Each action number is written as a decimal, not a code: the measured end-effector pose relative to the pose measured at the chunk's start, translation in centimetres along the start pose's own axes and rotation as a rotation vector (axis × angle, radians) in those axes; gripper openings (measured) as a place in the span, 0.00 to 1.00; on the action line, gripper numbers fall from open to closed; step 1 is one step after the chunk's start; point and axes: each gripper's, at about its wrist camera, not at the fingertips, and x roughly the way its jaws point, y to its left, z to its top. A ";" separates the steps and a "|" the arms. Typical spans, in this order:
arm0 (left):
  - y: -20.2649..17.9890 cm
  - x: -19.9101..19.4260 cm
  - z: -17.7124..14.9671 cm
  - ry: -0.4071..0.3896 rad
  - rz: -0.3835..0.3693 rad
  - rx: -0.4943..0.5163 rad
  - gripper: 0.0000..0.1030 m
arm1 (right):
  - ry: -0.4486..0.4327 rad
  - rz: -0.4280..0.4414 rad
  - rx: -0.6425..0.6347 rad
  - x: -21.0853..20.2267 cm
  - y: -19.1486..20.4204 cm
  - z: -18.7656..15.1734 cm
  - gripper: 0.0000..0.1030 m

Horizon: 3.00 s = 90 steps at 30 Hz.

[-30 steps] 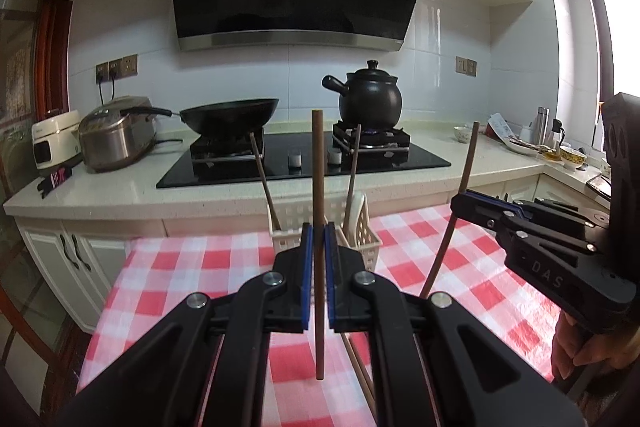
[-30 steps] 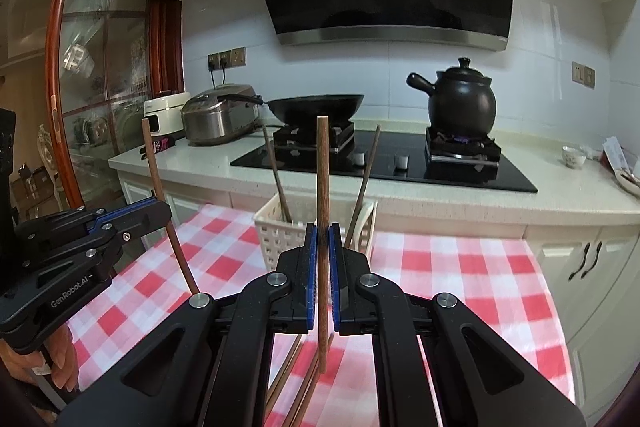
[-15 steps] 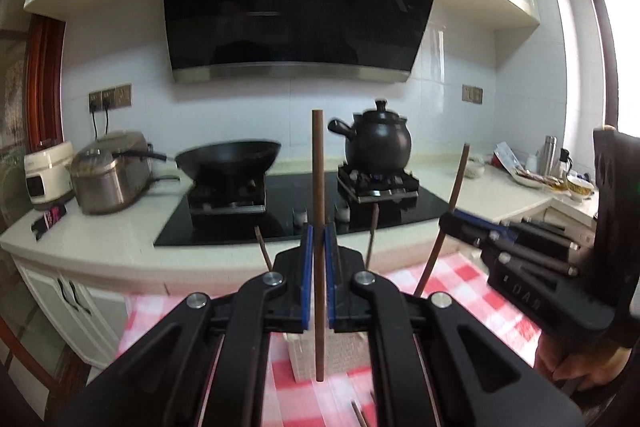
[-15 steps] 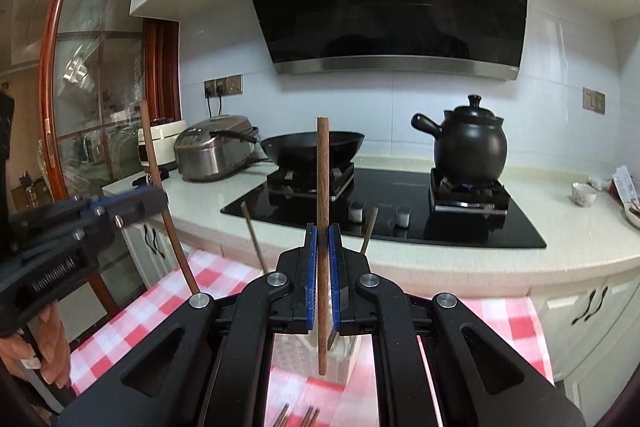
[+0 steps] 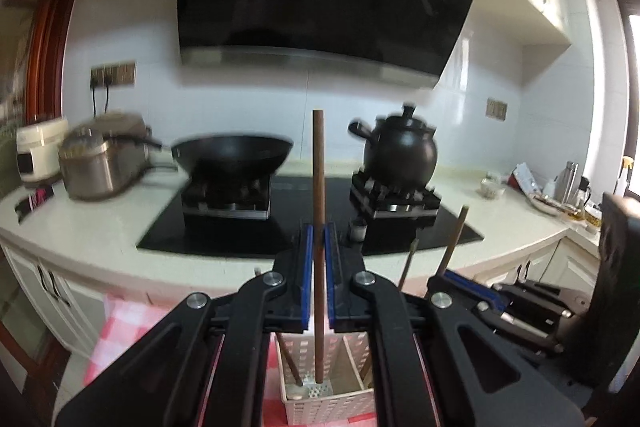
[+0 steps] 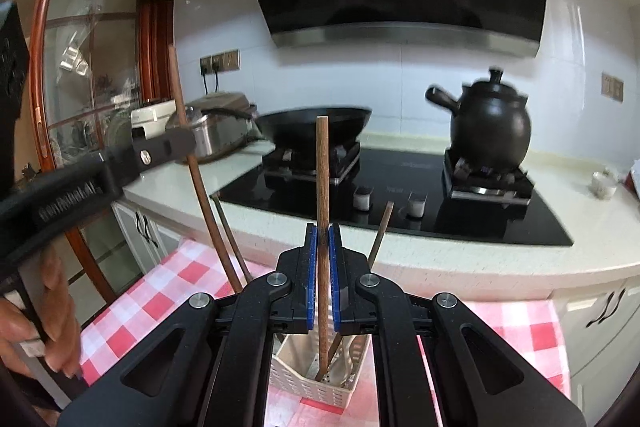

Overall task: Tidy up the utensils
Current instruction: 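Lower both chopsticks into the white basket and open both grippers, then move both open grippers back over the remaining chopsticks, then grasp a brown chopstick with the right gripper while the left gripper grasps another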

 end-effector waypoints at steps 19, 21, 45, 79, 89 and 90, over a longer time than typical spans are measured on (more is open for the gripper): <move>3.3 3.5 -5.1 0.097 0.046 -0.037 0.26 | 0.072 -0.009 0.049 4.3 -2.5 -2.1 0.13; 3.2 2.8 -5.3 0.096 0.046 -0.041 0.34 | 0.072 -0.013 0.049 3.5 -2.6 -2.4 0.13; 3.8 -7.6 -17.2 0.159 0.138 -0.074 0.84 | 0.205 -0.014 0.154 -4.6 -2.2 -15.0 0.20; 4.9 -9.6 -28.3 0.345 0.111 -0.067 0.95 | 0.436 -0.079 0.191 -1.9 2.5 -22.9 0.20; 5.9 -10.0 -28.5 0.346 0.103 -0.089 0.95 | 0.473 -0.123 0.172 -0.7 3.5 -23.1 0.20; 6.0 -10.1 -28.5 0.346 0.103 -0.092 0.95 | 0.476 -0.129 0.168 -0.6 3.6 -23.1 0.20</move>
